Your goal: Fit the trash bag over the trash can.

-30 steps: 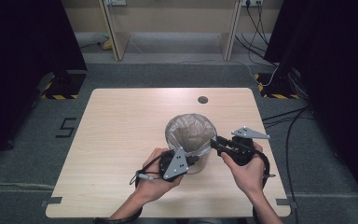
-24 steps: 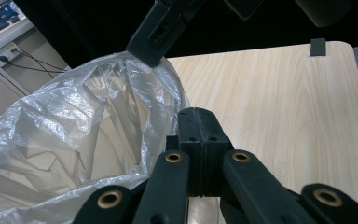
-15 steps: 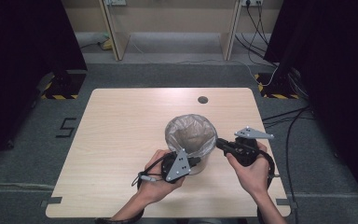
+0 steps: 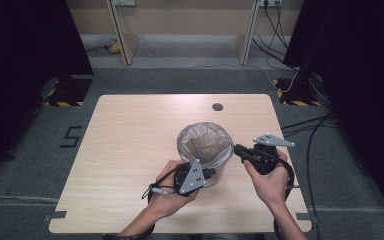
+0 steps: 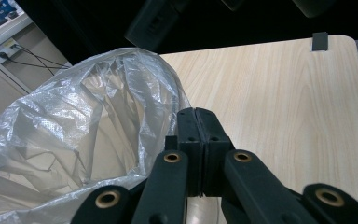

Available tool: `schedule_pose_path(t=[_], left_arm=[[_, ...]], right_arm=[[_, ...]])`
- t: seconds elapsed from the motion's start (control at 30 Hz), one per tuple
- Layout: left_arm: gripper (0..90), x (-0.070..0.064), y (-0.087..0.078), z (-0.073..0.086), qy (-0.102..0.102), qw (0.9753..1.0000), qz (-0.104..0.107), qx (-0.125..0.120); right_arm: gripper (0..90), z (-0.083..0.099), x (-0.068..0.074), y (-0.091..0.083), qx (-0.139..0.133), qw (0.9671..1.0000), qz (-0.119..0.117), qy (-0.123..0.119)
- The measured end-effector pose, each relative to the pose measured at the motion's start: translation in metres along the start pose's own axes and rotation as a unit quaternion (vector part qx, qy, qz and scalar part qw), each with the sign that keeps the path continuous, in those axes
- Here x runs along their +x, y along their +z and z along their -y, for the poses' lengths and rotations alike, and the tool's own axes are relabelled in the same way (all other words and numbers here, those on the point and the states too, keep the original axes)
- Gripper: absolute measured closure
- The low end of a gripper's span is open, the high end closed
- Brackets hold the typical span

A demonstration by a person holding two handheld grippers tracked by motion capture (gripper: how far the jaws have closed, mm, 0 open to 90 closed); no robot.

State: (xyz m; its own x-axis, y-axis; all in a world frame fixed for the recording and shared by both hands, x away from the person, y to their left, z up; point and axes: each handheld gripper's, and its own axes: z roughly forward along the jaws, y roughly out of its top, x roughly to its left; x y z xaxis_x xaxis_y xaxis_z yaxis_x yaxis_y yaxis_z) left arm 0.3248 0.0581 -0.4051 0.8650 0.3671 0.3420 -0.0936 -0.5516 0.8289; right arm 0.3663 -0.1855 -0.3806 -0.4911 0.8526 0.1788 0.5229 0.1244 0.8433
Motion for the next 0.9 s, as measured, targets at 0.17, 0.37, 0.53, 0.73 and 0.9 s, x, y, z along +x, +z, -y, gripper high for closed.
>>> schedule_pose_path(t=[0.17,0.37,0.53,0.73,0.9], left_arm=[[88.3,0.000,0.001,-0.001,0.001,1.0000,0.001,0.002],[87.3,0.000,0.002,-0.003,0.006,1.0000,0.001,0.006],[86.8,0.000,0.003,-0.004,0.007,0.9999,0.002,0.010],[86.8,-0.001,0.004,-0.006,0.014,0.9998,0.000,0.014],[87.3,-0.002,0.004,-0.006,0.014,0.9998,0.004,0.016]], right_arm=[[66.6,-0.009,-0.002,0.003,-0.010,0.9999,-0.007,0.004],[84.5,-0.009,-0.005,0.008,0.006,0.9997,-0.020,0.012],[90.0,-0.009,-0.006,0.009,0.019,0.9996,-0.017,0.011],[90.0,-0.008,-0.007,0.014,0.030,0.9995,-0.010,0.006],[90.0,-0.002,-0.009,0.018,0.040,0.9991,-0.003,0.008]])
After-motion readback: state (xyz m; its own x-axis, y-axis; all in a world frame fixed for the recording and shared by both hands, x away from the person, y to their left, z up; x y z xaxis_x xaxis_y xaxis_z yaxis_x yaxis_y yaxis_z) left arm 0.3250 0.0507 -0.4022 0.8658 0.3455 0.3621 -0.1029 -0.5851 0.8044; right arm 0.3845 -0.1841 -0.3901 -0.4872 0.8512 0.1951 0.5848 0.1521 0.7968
